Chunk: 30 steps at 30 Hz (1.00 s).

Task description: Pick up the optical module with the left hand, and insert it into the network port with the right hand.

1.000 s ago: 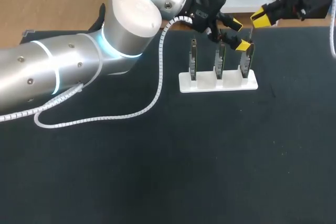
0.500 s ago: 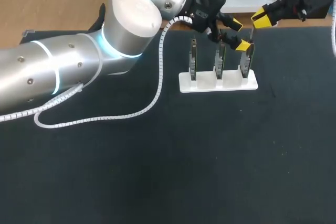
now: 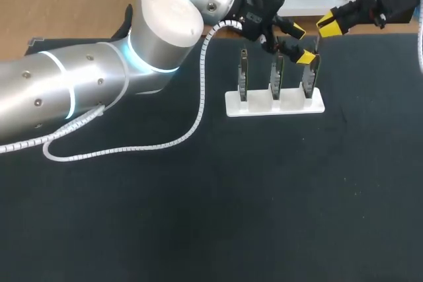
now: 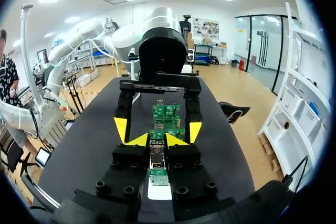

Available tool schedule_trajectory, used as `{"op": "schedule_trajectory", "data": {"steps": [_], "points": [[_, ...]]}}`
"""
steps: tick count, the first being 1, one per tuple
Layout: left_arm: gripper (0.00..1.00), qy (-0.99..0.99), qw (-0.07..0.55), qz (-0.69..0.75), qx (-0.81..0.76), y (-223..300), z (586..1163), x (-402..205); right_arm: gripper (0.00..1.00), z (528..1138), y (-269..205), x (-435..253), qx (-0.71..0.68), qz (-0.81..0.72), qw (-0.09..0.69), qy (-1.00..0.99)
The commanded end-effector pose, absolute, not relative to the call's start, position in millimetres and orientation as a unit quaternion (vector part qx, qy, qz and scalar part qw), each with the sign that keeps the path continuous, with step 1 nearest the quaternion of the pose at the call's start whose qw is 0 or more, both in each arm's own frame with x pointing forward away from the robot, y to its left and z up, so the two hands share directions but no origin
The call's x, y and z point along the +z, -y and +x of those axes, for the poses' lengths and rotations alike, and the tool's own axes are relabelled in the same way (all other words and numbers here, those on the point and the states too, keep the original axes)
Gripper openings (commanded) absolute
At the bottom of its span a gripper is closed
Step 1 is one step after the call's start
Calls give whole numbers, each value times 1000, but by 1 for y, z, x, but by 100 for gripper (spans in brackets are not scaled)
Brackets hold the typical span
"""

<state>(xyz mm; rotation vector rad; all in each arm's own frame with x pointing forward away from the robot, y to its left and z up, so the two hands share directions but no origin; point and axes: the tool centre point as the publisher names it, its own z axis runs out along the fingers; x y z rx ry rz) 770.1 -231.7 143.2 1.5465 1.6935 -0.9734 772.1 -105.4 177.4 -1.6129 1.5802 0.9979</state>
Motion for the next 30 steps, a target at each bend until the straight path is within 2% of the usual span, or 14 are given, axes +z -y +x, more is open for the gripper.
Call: {"op": "schedule_trajectory", "data": {"steps": [1, 30], "points": [[100, -645, 316, 589, -370, 233, 772, 144, 0, 768, 105, 177, 379, -615, 335, -605], [100, -645, 316, 589, -370, 233, 772, 144, 0, 770, 103, 171, 376, -617, 329, -609]]}}
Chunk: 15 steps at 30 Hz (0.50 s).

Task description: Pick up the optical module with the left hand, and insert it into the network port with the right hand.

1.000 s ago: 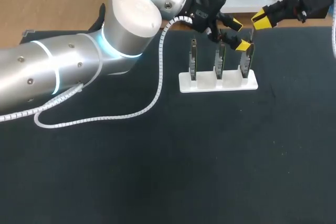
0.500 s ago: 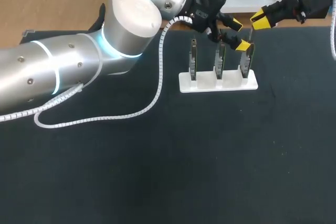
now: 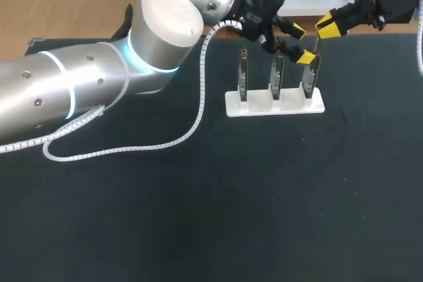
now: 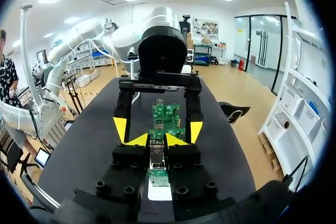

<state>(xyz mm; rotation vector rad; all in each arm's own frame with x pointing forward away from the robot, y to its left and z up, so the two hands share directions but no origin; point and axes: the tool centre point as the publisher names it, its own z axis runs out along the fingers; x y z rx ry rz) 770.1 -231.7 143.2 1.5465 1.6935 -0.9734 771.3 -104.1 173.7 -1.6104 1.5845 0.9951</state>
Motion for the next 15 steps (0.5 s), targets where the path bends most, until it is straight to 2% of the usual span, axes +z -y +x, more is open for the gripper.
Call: {"op": "schedule_trajectory", "data": {"steps": [1, 15], "points": [[100, -645, 316, 589, -370, 233, 772, 144, 0, 770, 103, 170, 377, -616, 329, -609], [100, -645, 316, 589, -370, 233, 772, 144, 0, 771, 101, 168, 376, -618, 326, -609]]}}
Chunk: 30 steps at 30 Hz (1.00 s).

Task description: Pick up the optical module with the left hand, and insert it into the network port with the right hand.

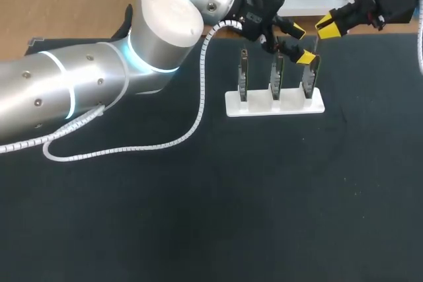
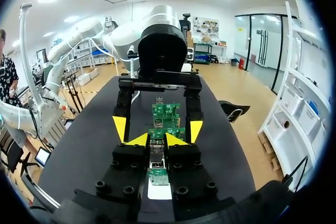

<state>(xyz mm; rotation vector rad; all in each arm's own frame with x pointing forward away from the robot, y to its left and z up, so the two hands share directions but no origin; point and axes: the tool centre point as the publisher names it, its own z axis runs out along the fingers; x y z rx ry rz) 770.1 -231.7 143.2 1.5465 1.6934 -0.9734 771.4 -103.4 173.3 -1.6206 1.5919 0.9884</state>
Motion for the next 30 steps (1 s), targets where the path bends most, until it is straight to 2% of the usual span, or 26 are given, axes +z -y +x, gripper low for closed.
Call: {"op": "schedule_trajectory", "data": {"steps": [1, 30], "points": [[100, -645, 316, 589, -370, 233, 772, 144, 0, 771, 102, 167, 376, -617, 326, -610], [100, -645, 316, 589, -370, 233, 772, 144, 0, 771, 102, 173, 369, -614, 335, -612]]}}
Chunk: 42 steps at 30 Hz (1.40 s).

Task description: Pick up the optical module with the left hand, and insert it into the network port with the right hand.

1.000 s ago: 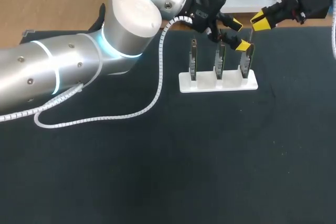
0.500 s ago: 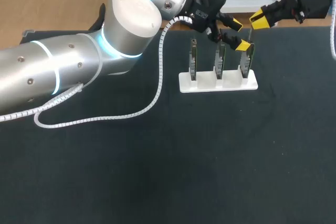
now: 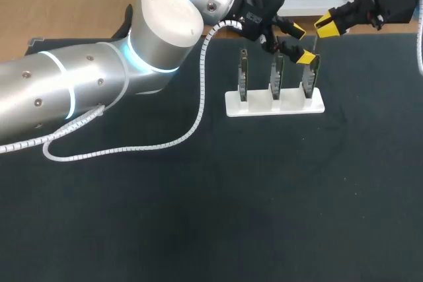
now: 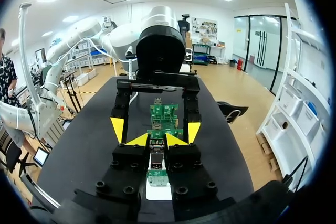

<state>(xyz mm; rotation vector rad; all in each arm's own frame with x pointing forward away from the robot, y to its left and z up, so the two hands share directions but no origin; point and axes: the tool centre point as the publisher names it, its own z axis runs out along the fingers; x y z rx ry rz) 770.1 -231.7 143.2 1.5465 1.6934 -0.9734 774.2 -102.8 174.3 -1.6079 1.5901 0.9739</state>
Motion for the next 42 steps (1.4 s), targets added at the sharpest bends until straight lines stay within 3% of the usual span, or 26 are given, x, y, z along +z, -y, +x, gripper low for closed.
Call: {"op": "schedule_trajectory", "data": {"steps": [1, 42], "points": [[100, -645, 316, 589, -370, 233, 772, 144, 0, 771, 102, 173, 369, -614, 336, -612], [100, -645, 316, 589, -370, 233, 772, 144, 0, 773, 102, 181, 360, -618, 343, -609]]}}
